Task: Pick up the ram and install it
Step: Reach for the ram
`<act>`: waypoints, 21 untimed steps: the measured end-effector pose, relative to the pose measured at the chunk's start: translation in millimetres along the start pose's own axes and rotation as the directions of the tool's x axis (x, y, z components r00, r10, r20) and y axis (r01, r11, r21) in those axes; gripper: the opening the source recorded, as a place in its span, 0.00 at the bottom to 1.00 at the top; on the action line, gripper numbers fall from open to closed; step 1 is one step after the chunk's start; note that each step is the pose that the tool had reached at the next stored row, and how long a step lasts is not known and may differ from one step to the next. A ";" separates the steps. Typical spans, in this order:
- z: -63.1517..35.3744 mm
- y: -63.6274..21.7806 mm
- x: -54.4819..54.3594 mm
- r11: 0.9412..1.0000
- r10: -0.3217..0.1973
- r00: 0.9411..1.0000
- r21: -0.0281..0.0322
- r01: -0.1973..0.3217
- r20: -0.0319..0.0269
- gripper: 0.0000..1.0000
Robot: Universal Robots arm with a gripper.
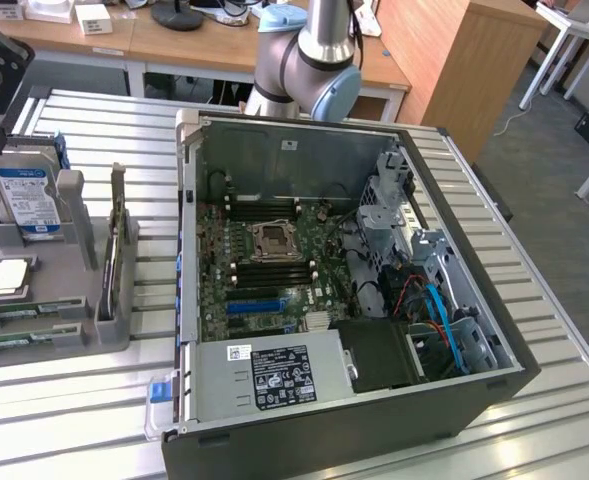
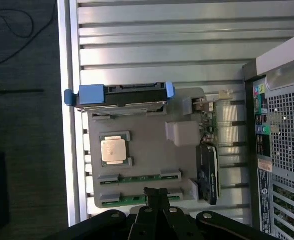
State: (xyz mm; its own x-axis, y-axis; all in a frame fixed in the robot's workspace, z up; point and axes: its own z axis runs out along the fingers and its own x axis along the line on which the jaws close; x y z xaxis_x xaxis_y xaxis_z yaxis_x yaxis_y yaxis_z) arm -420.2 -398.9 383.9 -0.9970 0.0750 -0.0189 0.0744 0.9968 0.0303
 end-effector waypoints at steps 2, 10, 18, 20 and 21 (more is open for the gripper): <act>0.0 -0.1 1.2 1.000 0.000 1.000 0.000 0.000 0.000 0.11; -0.3 -6.3 0.8 1.000 0.000 1.000 0.000 0.000 0.000 0.11; -0.6 -20.4 -0.3 1.000 0.000 1.000 0.000 0.000 0.000 0.11; -0.6 -20.9 -0.3 1.000 0.000 1.000 0.000 0.000 0.000 0.11; -0.6 -20.9 -0.3 1.000 0.000 1.000 0.000 0.000 0.000 0.11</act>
State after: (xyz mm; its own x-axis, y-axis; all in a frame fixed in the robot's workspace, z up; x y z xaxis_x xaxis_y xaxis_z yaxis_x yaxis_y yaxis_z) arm -421.4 -419.7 383.9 -0.9970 0.0752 -0.0190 0.0746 0.9968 0.0303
